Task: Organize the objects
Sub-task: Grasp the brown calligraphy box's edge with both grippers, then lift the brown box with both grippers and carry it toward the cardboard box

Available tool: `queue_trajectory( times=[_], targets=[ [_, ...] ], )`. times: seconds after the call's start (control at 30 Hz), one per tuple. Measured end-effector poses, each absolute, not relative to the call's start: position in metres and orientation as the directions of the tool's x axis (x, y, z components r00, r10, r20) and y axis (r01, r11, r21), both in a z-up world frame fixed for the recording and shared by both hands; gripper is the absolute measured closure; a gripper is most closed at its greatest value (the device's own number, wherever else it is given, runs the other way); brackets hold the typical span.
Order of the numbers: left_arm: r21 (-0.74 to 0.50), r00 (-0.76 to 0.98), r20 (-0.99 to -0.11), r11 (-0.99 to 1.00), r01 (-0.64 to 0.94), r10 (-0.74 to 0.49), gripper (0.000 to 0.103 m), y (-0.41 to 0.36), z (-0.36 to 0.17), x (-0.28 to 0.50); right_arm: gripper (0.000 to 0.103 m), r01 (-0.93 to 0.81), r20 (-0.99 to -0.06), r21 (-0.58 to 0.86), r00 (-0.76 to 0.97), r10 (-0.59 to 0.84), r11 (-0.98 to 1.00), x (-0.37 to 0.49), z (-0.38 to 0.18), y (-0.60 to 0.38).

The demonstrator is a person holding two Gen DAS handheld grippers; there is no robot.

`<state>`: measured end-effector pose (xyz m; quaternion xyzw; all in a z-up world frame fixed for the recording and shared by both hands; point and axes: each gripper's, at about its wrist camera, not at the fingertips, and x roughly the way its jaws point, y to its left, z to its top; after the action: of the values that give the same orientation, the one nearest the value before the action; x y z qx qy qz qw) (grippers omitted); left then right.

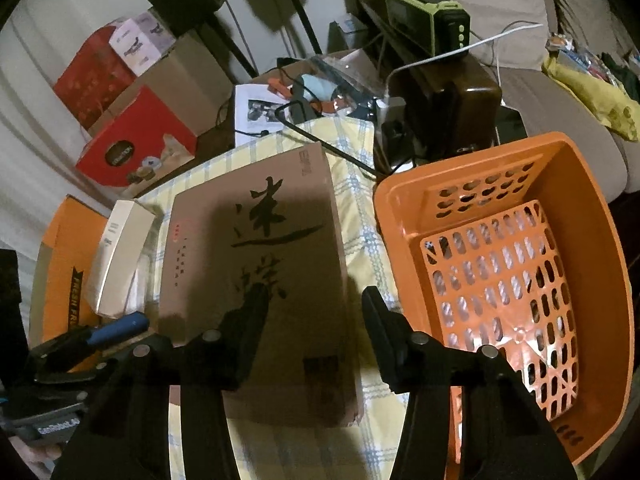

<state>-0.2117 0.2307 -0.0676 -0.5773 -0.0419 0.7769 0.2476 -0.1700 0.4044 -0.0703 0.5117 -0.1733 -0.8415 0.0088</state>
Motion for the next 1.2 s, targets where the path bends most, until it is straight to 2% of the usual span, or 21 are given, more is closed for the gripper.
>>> queue_trajectory(
  times=[0.23, 0.5, 0.9, 1.2],
  targets=[
    [-0.406, -0.167, -0.867, -0.859, -0.312, 0.47, 0.046, 0.234, -0.086, -0.217, 0.054, -0.162, -0.859, 0.326, -0.463, -0.22, -0.931, -0.174, -0.081, 0.403],
    [-0.365, -0.193, -0.875, -0.867, -0.338, 0.444, 0.045, 0.241, -0.08, -0.21, 0.055, -0.167, -0.859, 0.322, -0.465, -0.214, -0.932, -0.169, -0.078, 0.402],
    [-0.385, -0.287, -0.809, -0.831, -0.401, 0.513, 0.044, 0.233, 0.003, -0.193, 0.055, -0.143, -0.806, 0.305, -0.565, -0.175, -0.942, -0.145, -0.003, 0.396],
    [-0.394, -0.368, -0.754, -0.823, -0.409, 0.544, 0.044, 0.189, 0.067, -0.181, 0.055, -0.063, -0.749, 0.247, -0.646, -0.149, -0.967, -0.13, 0.068, 0.353]
  ],
)
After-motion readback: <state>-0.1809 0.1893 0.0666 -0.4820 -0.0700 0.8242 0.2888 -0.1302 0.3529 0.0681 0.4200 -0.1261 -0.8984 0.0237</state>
